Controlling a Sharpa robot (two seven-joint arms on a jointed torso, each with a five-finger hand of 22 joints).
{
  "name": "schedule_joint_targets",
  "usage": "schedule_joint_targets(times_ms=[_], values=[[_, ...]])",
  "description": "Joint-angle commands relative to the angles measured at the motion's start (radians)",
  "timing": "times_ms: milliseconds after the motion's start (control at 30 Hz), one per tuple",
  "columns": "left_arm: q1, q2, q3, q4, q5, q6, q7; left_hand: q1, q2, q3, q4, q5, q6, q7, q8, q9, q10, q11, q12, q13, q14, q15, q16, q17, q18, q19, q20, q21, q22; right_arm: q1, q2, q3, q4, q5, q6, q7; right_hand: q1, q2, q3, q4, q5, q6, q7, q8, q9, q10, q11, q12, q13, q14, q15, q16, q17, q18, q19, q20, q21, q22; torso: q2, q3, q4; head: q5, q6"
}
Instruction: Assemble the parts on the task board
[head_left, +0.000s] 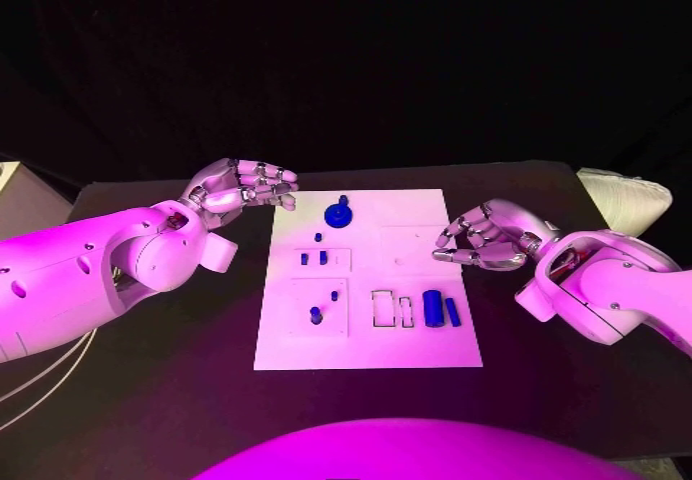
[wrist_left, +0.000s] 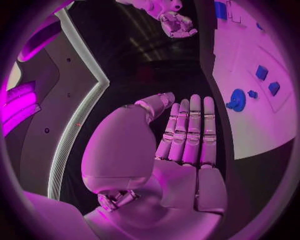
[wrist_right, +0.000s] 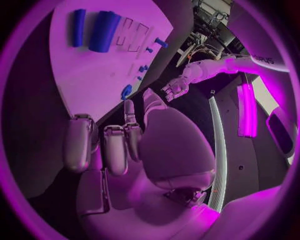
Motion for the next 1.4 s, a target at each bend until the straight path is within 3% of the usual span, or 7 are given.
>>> schedule_joint_targets(times_ms=[33, 200, 300, 600, 833, 1400], values=[[-0.002, 0.0, 0.0, 0.006, 0.01, 0.014, 0.007, 0.002, 0.009, -0.005, 0.001, 0.005, 0.003, 0.006, -0.006, -0.001, 0.004, 0.004, -0.005, 0.001, 0.006, 0.001, -0.005, 0.002, -0.001, 0.005, -0.001, -0.002, 0.001, 0.001, -0.026, -0.004, 0.019, 0.029, 0.101, -0.109, -0.02, 0.005, -0.012, 0.001, -0.004, 0.002, -0.008, 0.012, 0.007, 0.027, -0.003, 0.036, 0.131, 0.067, -0.01, 0.016, 0.061, -0.016, 0.061, -0.005, 0.031, 0.123, -0.004, 0.0013, -0.0064, -0.016, 0.0], [-0.004, -0.002, 0.0, 0.011, 0.01, 0.013, 0.006, 0.002, 0.009, -0.005, 0.001, 0.005, 0.003, 0.006, -0.006, -0.001, 0.004, 0.004, -0.005, 0.001, 0.006, 0.001, -0.005, 0.002, -0.001, 0.005, -0.001, -0.002, 0.001, 0.001, -0.062, -0.017, 0.048, -0.045, 0.124, -0.199, -0.044, 0.011, -0.029, 0.003, 0.0, 0.011, -0.013, 0.028, 0.016, 0.051, -0.007, 0.064, 0.176, 0.076, -0.013, 0.039, 0.117, -0.026, 0.069, -0.007, 0.087, 0.154, -0.006, 0.0026, -0.0094, -0.02, -0.004], [-0.005, -0.002, 0.0, 0.013, 0.011, 0.013, 0.006, 0.002, 0.009, -0.005, 0.001, 0.005, 0.003, 0.006, -0.006, -0.001, 0.004, 0.004, -0.005, 0.001, 0.006, 0.001, -0.005, 0.002, -0.001, 0.005, -0.001, -0.002, 0.001, -0.001, -0.07, -0.025, 0.064, -0.084, 0.129, -0.244, -0.063, 0.012, -0.042, 0.004, -0.002, 0.011, -0.015, 0.034, 0.019, 0.054, -0.009, 0.068, 0.183, 0.078, -0.014, 0.043, 0.127, -0.028, 0.071, -0.008, 0.1, 0.162, -0.005, 0.0019, -0.008, -0.022, -0.004], [-0.006, -0.004, 0.0, 0.016, 0.011, 0.014, 0.006, 0.002, 0.009, -0.005, 0.001, 0.005, 0.003, 0.006, -0.006, -0.001, 0.004, 0.004, -0.005, 0.001, 0.006, 0.001, -0.005, 0.002, -0.001, 0.005, -0.001, -0.002, 0.001, -0.023, -0.043, -0.036, 0.077, -0.168, 0.117, -0.326, -0.099, 0.017, -0.064, 0.005, 0.007, 0.021, -0.021, 0.048, 0.025, 0.06, -0.013, 0.072, 0.194, 0.08, -0.017, 0.05, 0.145, -0.032, 0.073, -0.01, 0.123, 0.176, -0.003, -0.0001, -0.0074, -0.024, -0.006], [-0.006, -0.006, 0.0, 0.019, 0.011, 0.014, 0.007, 0.001, 0.009, -0.006, 0.002, 0.005, 0.003, 0.006, -0.007, -0.002, 0.005, 0.004, -0.006, 0.001, 0.006, 0.001, -0.007, 0.003, -0.001, 0.005, 0.0, -0.003, 0.001, -0.041, -0.005, -0.039, 0.074, -0.212, 0.111, -0.349, -0.101, 0.019, -0.065, 0.004, 0.009, 0.023, -0.022, 0.05, 0.027, 0.061, -0.014, 0.074, 0.196, 0.081, -0.017, 0.052, 0.151, -0.033, 0.074, -0.01, 0.13, 0.179, -0.002, -0.0007, -0.0036, -0.025, -0.011], [-0.006, -0.013, 0.0, 0.024, 0.011, 0.015, 0.005, -0.001, 0.01, -0.006, 0.003, 0.005, 0.003, 0.006, -0.007, -0.002, 0.005, 0.004, -0.007, 0.001, 0.007, 0.001, -0.008, 0.004, -0.001, 0.005, 0.0, -0.004, 0.001, -0.081, 0.064, -0.04, 0.044, -0.266, 0.113, -0.365, -0.107, 0.018, -0.071, 0.005, 0.012, 0.024, -0.023, 0.053, 0.028, 0.056, -0.015, 0.068, 0.189, 0.082, -0.018, 0.054, 0.155, -0.034, 0.074, -0.011, 0.132, 0.18, 0.0, -0.0016, -0.0011, -0.021, -0.016]])
